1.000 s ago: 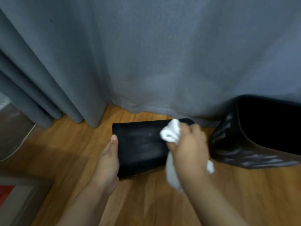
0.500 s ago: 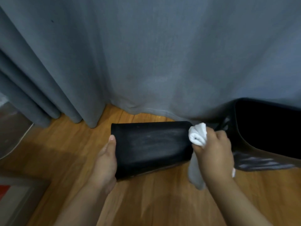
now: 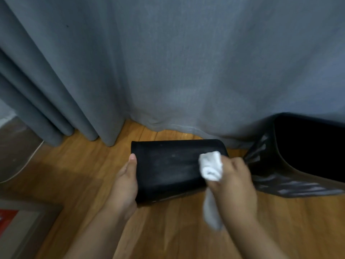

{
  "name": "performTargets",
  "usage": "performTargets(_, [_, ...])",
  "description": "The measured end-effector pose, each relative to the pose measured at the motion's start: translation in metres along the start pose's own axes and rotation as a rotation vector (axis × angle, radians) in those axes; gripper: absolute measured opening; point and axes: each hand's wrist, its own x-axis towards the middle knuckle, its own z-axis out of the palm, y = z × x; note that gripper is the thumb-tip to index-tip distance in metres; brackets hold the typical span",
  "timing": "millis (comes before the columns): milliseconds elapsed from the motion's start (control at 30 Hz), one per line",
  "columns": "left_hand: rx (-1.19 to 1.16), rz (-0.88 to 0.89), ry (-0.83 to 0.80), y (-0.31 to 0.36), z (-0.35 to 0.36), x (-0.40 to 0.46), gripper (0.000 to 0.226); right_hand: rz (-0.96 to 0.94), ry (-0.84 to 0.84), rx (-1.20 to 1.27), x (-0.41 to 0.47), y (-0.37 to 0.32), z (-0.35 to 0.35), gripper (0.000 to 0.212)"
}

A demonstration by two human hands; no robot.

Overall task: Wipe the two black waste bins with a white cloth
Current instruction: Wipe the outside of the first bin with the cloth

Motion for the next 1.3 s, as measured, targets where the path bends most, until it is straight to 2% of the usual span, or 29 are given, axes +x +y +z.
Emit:
performTargets(100, [0.004,0.013,-0.004,0.000,0.003,-0.002,0.031,0.090,0.066,-0.001,0.021,0.021,-0.019,0.035])
performTargets(200, [0.012,0.008,-0.006,0.000,0.005,-0.003,0.032,0.060,0.115,0.022,0.030,0.011,-0.022,0.035])
performTargets(267, [0.009,0.004,-0.001,0.001,0.006,-0.003,0.033,0.011,0.125,0.054,0.033,-0.009,-0.018,0.056])
performTargets(333, [0.018,-0.010,-0.008,0.001,0.006,-0.003,0.035,-0.025,0.024,0.043,0.032,-0.030,-0.008,0.083])
performTargets(400, [0.026,-0.028,-0.011,0.001,0.007,-0.003,0.035,-0.119,-0.021,-0.020,0.029,-0.040,0.000,0.094])
performTargets(467, [0.027,-0.036,0.001,0.002,0.006,-0.002,0.030,-0.151,-0.069,0.039,0.033,-0.034,-0.001,0.082])
performTargets(600, [0.028,-0.015,-0.002,0.000,0.006,0.000,0.032,-0.070,-0.210,0.272,0.044,-0.010,-0.008,0.053])
performTargets(667, [0.027,-0.011,-0.007,0.000,0.006,-0.001,0.033,-0.074,-0.189,0.313,0.045,-0.005,-0.007,0.038])
performTargets(733, [0.034,-0.003,-0.015,-0.001,0.006,-0.002,0.036,-0.059,-0.094,0.345,0.045,-0.003,-0.010,0.014])
performTargets(833, [0.042,-0.006,-0.020,0.001,0.005,-0.003,0.040,-0.009,0.071,0.350,0.051,-0.010,-0.035,0.016])
performTargets(933, [0.060,-0.002,-0.025,0.001,0.003,0.000,0.034,-0.112,0.159,0.225,0.055,-0.027,-0.076,0.026])
performTargets(1067, [0.070,0.003,-0.017,-0.001,0.002,0.002,0.034,-0.247,0.242,0.082,0.047,-0.058,-0.111,0.024])
performTargets(1167, [0.072,0.025,-0.025,-0.002,0.002,0.001,0.038,-0.259,0.092,0.028,0.037,-0.073,-0.089,0.028])
performTargets(1267, [0.075,0.023,-0.017,-0.001,0.003,0.001,0.039,-0.190,-0.278,0.056,0.030,-0.076,-0.041,0.039])
performTargets(1300, [0.078,0.018,-0.013,-0.002,0.002,0.002,0.039,-0.185,-0.338,0.016,0.029,-0.074,-0.026,0.046])
